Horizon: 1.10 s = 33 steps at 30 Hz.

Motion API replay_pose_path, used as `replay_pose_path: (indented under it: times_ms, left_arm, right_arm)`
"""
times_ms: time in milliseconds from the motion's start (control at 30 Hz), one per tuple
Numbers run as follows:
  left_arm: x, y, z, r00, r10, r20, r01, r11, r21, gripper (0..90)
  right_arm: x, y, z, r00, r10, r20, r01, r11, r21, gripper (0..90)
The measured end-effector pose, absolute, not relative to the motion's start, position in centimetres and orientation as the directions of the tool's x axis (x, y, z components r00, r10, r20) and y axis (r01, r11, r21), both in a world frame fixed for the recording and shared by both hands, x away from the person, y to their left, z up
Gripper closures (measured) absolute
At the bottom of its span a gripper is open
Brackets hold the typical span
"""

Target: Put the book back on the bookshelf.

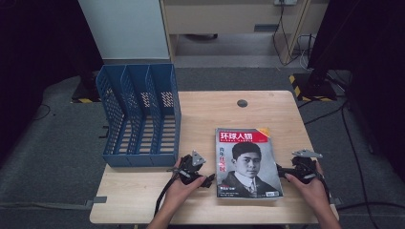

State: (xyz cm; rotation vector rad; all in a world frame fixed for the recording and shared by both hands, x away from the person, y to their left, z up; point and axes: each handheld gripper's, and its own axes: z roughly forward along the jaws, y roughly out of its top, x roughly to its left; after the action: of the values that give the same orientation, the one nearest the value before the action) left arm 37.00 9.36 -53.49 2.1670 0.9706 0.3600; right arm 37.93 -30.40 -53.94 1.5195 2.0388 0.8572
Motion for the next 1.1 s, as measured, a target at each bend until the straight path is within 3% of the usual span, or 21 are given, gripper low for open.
replay_pose_path:
  times_ms: [100, 133, 200, 333, 367, 467, 867, 1000, 1100]
  left_arm:
    - [36.9, 9.6, -53.2, 0.661, 0.749, -0.049, 0.542, -0.431, 0.721, 10.7]
    - [36.8, 9.9, -52.7, 0.653, 0.755, -0.059, 0.541, -0.411, 0.733, 14.9]
    - [36.6, 10.0, -52.1, 0.661, 0.745, -0.088, 0.535, -0.386, 0.752, 21.0]
    - [36.2, 9.7, -51.3, 0.684, 0.722, -0.108, 0.510, -0.367, 0.778, 22.0]
    - [35.9, 9.5, -51.1, 0.692, 0.714, -0.105, 0.496, -0.365, 0.788, 22.9]
    - [35.6, 9.2, -50.9, 0.701, 0.706, -0.100, 0.485, -0.369, 0.793, 23.3]
    - [35.8, 9.7, -50.9, 0.660, 0.739, -0.138, 0.506, -0.300, 0.809, 29.7]
    - [35.6, 9.3, -50.8, 0.668, 0.733, -0.131, 0.492, -0.302, 0.817, 34.3]
    - [35.3, 9.0, -50.7, 0.671, 0.730, -0.125, 0.483, -0.303, 0.821, 37.3]
  right_arm:
    - [38.0, -30.4, -53.9, -0.286, 0.958, 0.008, 0.675, 0.196, 0.711, 5.3]
    - [38.1, -30.6, -53.7, -0.280, 0.960, 0.012, 0.673, 0.188, 0.716, 12.9]
    - [38.1, -31.0, -53.4, -0.266, 0.964, 0.026, 0.672, 0.166, 0.722, 16.4]
    - [37.8, -31.7, -52.5, -0.241, 0.969, 0.052, 0.639, 0.118, 0.760, 24.7]
    - [37.5, -31.9, -51.8, -0.253, 0.965, 0.062, 0.612, 0.110, 0.783, 32.2]
    - [37.4, -31.6, -51.3, -0.272, 0.960, 0.064, 0.585, 0.113, 0.803, 38.4]
    - [37.2, -30.8, -50.9, -0.332, 0.941, 0.060, 0.584, 0.154, 0.797, 36.8]
    - [37.0, -30.5, -50.6, -0.372, 0.927, 0.057, 0.562, 0.176, 0.808, 55.6]
    - [36.8, -30.1, -50.3, -0.379, 0.924, 0.042, 0.541, 0.185, 0.820, 59.4]
